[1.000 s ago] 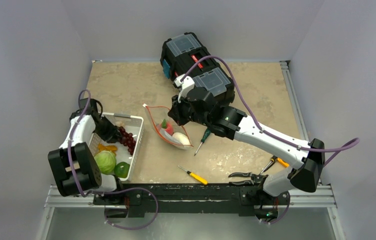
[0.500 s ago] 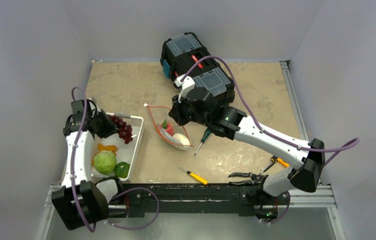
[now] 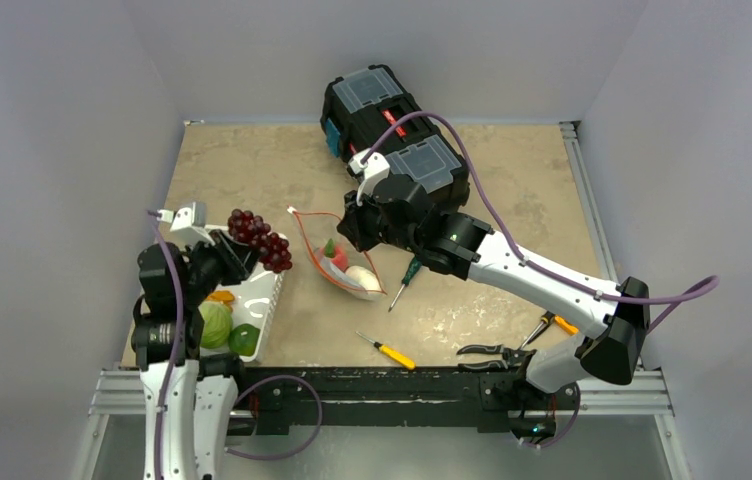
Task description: Place the food in the zip-top bag and seal the zipper
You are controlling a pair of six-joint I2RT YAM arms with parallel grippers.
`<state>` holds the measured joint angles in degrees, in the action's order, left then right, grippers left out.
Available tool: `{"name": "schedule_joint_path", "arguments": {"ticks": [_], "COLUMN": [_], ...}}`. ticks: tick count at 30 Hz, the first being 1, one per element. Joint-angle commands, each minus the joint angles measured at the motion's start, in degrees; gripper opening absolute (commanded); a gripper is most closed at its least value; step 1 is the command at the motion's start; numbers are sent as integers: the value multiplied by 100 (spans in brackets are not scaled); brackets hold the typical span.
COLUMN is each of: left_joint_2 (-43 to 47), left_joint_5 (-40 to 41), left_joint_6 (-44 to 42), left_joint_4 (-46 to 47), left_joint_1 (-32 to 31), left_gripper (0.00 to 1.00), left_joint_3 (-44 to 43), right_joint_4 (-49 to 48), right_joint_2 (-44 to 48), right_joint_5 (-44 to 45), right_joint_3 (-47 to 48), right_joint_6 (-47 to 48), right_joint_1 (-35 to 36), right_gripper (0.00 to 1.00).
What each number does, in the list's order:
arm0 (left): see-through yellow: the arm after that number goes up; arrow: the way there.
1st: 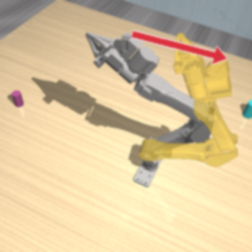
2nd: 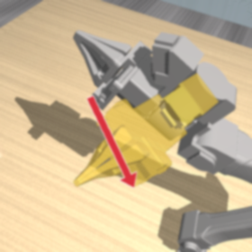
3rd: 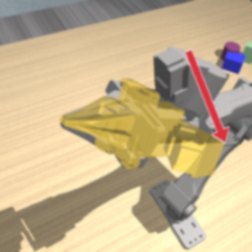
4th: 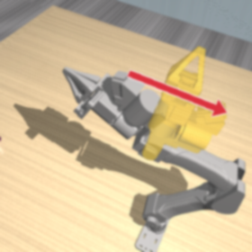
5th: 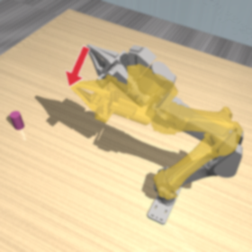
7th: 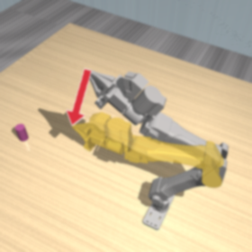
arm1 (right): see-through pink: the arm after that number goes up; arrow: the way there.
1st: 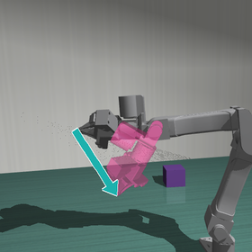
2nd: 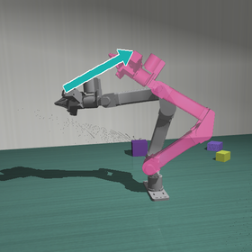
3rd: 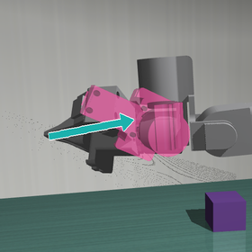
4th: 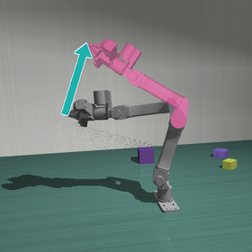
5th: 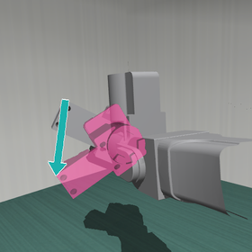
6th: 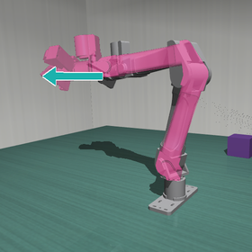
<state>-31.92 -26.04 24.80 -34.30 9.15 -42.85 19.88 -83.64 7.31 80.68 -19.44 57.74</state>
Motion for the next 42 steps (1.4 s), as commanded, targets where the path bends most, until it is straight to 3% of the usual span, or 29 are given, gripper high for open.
{"name": "schedule_joint_path", "arguments": {"ticks": [1,6,9,12,17,26,35,42], "left_joint_2": [796,1441,1344,1176,926,750,433,364], "left_joint_5": [-828,-1390,-1463,-1742,-2847,-2618,-1839,-1035], "left_joint_6": [820,1532,1492,1748,3087,4537,4050,2981], "left_joint_4": [700,494,-2,129,2256,4669,4583,3069], "left_joint_1": [-64,-63,-124,-206,-313,-452,-1400,-2312], "left_gripper": [0,0,0,0,0,0,0,0], "left_joint_3": [397,29,-775,-1357,-980,-28,590,782], "right_joint_4": [-116,-70,-136,-192,-288,-436,-428,-393], "right_joint_2": [135,126,89,14,-32,-12,-37,-25], "right_joint_5": [41,74,36,-84,-298,-700,-706,-707], "right_joint_3": [133,160,159,188,207,194,251,275], "right_joint_6": [-14,30,32,16,-79,-321,-397,-411], "right_joint_1": [18,18,18,19,18,20,18,18], "right_gripper": [0,0,0,0,0,0,0,0]}}
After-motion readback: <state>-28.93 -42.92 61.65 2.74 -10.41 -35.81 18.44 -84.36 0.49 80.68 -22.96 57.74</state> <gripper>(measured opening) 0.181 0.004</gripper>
